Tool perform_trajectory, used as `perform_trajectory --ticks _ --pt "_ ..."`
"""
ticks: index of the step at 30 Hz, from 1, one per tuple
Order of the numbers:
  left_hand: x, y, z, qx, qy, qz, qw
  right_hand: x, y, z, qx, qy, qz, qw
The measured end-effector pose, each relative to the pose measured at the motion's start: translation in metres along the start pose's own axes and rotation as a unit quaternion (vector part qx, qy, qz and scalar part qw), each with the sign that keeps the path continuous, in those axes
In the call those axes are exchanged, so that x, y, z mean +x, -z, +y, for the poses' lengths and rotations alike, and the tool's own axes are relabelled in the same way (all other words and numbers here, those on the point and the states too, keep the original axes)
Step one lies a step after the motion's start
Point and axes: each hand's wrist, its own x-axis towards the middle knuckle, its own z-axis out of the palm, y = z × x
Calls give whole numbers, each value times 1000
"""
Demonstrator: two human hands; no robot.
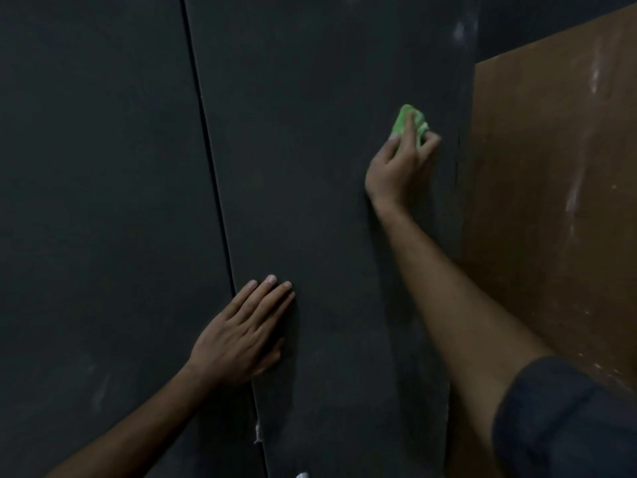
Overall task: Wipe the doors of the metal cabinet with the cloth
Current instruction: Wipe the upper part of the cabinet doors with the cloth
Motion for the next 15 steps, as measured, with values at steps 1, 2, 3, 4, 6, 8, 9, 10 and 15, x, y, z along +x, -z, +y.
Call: perform_trajectory --ticks 1,2,3,4,6,8,9,10,15 --pt "0 1 0 0 0 1 1000 -1 -2 -7 -9 -62 15 998" --pt "0 2 0 -4 0 4 1000 -9 -4 -14 -5 -67 19 998" --pt "1 3 1 -11 0 8 1000 -24 -4 -20 13 -20 12 1000" --pt "0 3 1 -17 -1 14 1000 -47 -2 -23 37 62 -12 997" --pt "0 1 0 -20 -5 22 1000 -105 4 -11 28 235 -87 968" --pt "-1 -1 -2 -21 -12 26 999 -145 15 24 -6 295 -123 947" --pt "-1 -2 -2 -21 -12 28 999 -154 20 44 -20 275 -120 954" --pt "-1 -3 -2 -20 -10 31 999 -156 24 64 -32 233 -112 966" --pt "-1 -6 0 -6 -5 36 999 -116 42 137 -58 -105 -39 992"
